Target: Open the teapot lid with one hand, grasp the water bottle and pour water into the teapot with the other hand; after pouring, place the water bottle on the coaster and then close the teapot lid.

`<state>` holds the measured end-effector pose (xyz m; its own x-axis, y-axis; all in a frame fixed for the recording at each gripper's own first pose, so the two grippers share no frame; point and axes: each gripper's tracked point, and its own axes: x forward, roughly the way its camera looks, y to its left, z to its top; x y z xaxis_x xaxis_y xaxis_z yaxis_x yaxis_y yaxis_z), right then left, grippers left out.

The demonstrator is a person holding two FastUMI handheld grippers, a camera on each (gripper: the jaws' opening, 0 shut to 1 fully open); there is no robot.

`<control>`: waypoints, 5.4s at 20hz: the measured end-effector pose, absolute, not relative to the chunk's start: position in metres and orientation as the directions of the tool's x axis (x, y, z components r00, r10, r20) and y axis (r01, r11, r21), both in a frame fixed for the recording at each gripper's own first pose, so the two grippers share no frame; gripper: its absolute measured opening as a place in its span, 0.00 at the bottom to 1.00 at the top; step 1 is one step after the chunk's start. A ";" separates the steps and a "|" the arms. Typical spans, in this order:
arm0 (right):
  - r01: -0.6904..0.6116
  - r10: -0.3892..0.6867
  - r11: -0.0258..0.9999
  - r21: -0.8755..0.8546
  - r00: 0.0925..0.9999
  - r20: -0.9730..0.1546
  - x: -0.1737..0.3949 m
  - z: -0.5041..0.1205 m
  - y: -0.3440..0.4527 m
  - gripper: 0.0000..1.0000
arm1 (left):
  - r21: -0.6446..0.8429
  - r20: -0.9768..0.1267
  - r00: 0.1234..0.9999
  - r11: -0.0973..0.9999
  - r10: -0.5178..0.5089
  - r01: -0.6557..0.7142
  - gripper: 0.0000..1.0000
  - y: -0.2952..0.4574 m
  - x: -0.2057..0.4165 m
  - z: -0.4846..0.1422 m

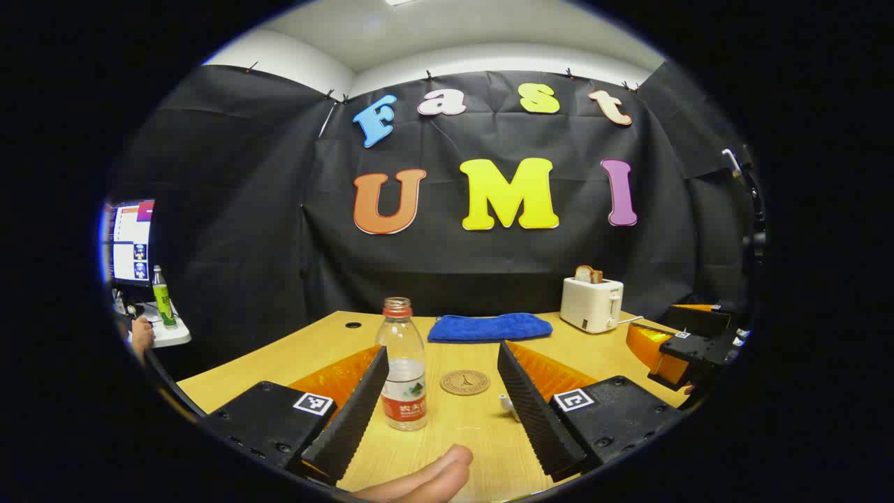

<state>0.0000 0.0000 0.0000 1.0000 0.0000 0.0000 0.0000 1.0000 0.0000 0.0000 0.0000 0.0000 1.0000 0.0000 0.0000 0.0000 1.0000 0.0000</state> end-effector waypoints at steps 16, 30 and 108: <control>-0.022 0.022 1.000 0.006 0.999 -0.043 0.017 -0.027 0.021 0.95 | 0.004 -0.054 0.998 1.000 0.021 -0.021 0.98 0.044 0.013 -0.017; -0.082 0.078 0.996 -0.025 0.990 -0.121 0.067 -0.075 0.103 0.89 | -0.025 -0.088 0.995 0.998 0.054 -0.056 0.99 0.063 0.020 -0.030; -0.124 0.128 0.985 0.122 0.991 -0.028 0.042 -0.010 -0.009 0.00 | 0.404 -0.210 0.977 0.912 0.026 0.063 0.75 0.028 0.076 -0.071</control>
